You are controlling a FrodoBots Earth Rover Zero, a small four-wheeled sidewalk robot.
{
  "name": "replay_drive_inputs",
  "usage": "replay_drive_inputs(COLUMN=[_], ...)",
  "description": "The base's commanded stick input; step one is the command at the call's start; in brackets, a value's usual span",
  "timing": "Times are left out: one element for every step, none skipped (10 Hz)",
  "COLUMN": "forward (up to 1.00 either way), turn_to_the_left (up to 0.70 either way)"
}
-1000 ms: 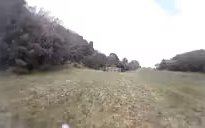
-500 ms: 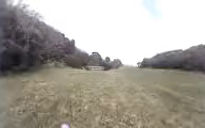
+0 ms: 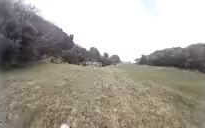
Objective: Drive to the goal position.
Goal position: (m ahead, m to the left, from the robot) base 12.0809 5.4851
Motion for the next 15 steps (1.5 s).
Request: replay_drive_inputs(forward=[1.0, 1.0, 1.0, 1.0, 1.0, 1.0, 1.0, 1.0, 1.0, 1.0, 1.0, 1.0, 1.0, 1.0, 1.0], turn_to_the_left=[0.0, 0.0, 0.0, 0.0, 0.0, 0.0, 0.0, 0.0, 0.0, 0.0, 0.0, 0.0, 0.0, 0.0, 0.0])
